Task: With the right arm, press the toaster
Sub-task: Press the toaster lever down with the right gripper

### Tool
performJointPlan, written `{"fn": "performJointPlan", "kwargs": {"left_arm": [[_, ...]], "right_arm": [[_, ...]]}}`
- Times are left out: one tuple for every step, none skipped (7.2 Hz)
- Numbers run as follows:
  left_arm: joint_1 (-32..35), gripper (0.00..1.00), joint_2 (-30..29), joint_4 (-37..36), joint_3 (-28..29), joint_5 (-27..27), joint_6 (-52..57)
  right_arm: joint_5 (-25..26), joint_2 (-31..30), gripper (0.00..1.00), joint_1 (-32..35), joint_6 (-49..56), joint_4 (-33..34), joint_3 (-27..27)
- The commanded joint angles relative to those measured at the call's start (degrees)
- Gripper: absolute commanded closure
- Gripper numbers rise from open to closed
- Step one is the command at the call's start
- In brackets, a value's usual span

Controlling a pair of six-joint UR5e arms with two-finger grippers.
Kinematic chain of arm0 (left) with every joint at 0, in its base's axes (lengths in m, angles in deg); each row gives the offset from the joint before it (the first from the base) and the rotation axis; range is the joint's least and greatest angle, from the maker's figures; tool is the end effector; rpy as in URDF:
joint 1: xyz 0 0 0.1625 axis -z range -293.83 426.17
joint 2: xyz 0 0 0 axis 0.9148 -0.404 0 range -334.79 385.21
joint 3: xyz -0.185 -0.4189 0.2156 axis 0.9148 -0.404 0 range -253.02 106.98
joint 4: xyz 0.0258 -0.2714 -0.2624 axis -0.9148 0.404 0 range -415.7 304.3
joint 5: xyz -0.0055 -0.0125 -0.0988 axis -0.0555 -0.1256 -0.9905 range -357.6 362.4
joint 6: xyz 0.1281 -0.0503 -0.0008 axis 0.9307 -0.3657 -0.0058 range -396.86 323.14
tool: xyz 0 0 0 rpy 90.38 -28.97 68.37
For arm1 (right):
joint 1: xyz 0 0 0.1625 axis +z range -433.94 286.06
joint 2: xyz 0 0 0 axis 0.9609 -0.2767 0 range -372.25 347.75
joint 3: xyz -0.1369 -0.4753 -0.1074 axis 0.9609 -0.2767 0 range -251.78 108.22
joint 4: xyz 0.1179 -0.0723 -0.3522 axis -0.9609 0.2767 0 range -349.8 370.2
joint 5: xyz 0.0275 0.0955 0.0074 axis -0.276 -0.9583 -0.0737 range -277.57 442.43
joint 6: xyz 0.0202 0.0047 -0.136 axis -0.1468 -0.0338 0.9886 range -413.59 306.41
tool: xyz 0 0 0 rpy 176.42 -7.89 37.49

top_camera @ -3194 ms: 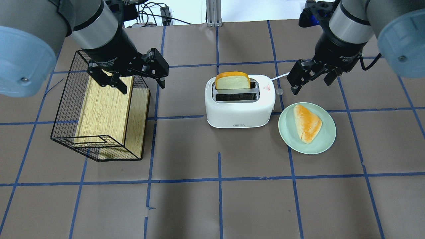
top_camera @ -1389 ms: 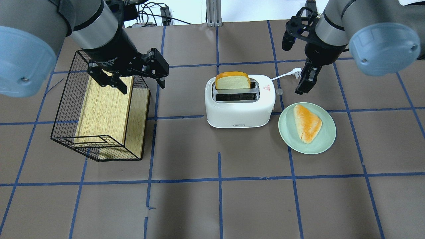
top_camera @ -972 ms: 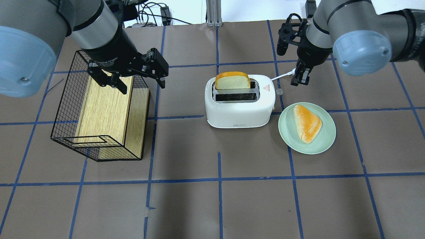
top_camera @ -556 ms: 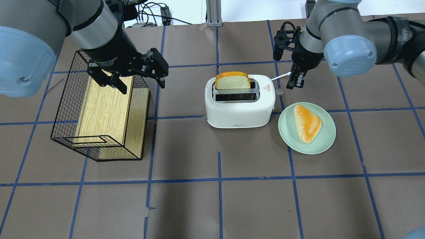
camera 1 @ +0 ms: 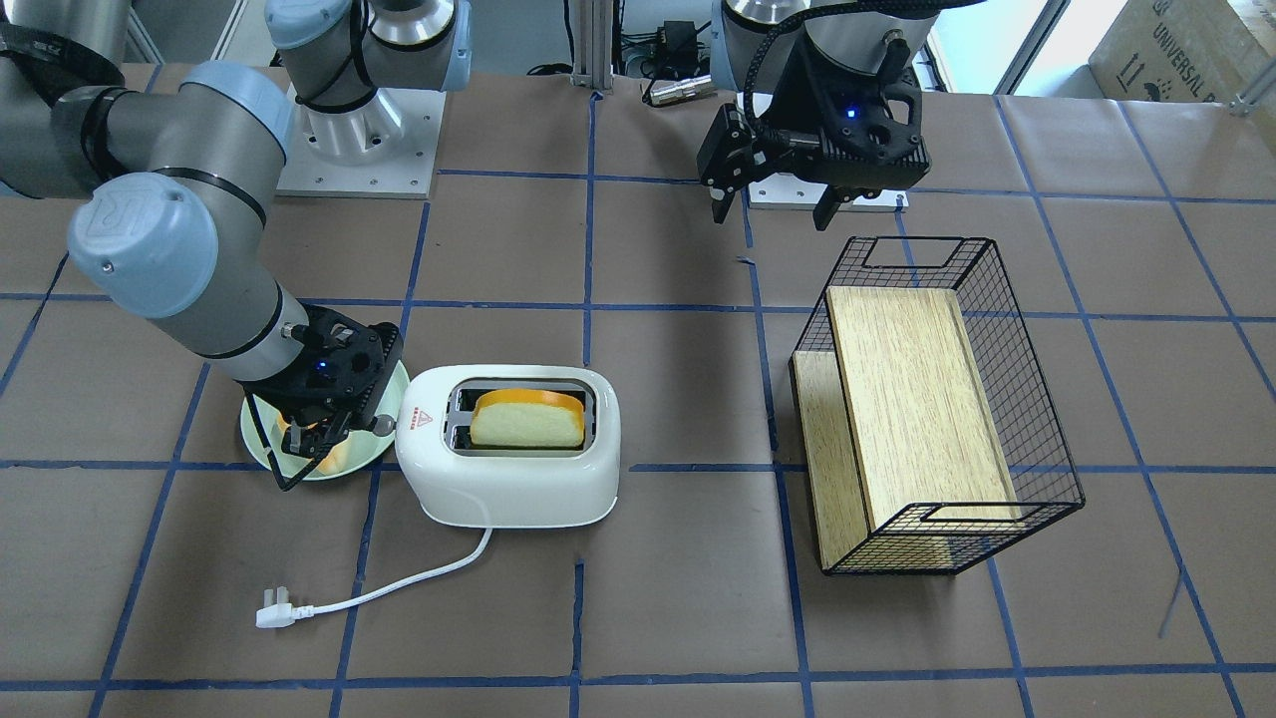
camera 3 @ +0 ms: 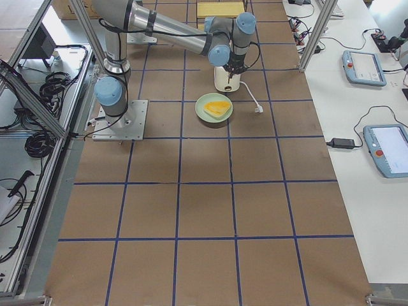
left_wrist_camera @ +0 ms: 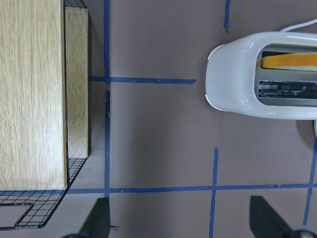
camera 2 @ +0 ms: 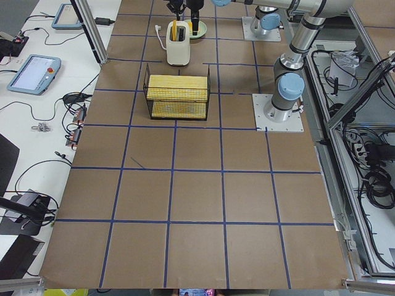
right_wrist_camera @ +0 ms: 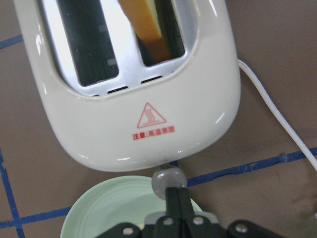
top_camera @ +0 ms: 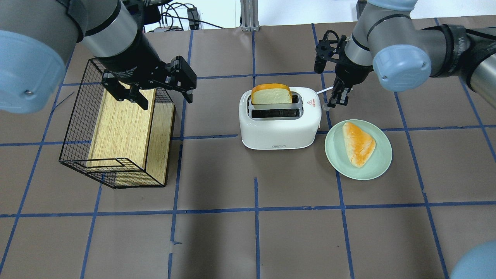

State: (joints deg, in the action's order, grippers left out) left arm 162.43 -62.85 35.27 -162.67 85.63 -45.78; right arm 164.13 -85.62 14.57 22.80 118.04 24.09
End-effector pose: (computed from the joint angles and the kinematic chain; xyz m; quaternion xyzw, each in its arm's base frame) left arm -0.1965 -0.4207 0.5482 0.0226 -0.9979 0.0036 0.0601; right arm 0.1385 -0.5642 0.3681 -0.6036 0.7929 -0.0140 0.0817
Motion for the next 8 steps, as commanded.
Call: {"fn": "performJointPlan", "kwargs": {"left_arm": [[0.07,0.00,0.00,0.00,0.00,0.01,-0.04],[0.07,0.00,0.00,0.00,0.00,0.01,-0.04],[0.07,0.00,0.00,0.00,0.00,-0.08,-0.04],[-0.02,0.00,0.00,0.00,0.00,0.01,-0.04],[0.07,0.00,0.00,0.00,0.00,0.01,0.05],[0.07,0.00,0.00,0.00,0.00,0.01,-0.04],[0.07,0.00,0.00,0.00,0.00,0.01,-0.04],[-0.02,0.00,0.00,0.00,0.00,0.01,-0.04]], "right_arm": [[-0.48,1.91,0.93,0.00,0.17,0.00,0.11],[-0.48,2.52,0.93,-0.09,0.17,0.00,0.11],[-0.48,3.40,0.93,-0.09,-0.01,0.09,0.11],[-0.48,4.02,0.93,-0.09,0.08,0.44,0.11],[-0.57,4.11,0.93,-0.09,0.17,0.79,0.11],[-0.57,4.20,0.93,-0.09,0.17,0.80,0.11],[-0.75,4.20,0.93,-0.09,0.17,0.88,0.11],[-0.92,4.20,0.93,-0.09,0.17,0.88,0.11]]}}
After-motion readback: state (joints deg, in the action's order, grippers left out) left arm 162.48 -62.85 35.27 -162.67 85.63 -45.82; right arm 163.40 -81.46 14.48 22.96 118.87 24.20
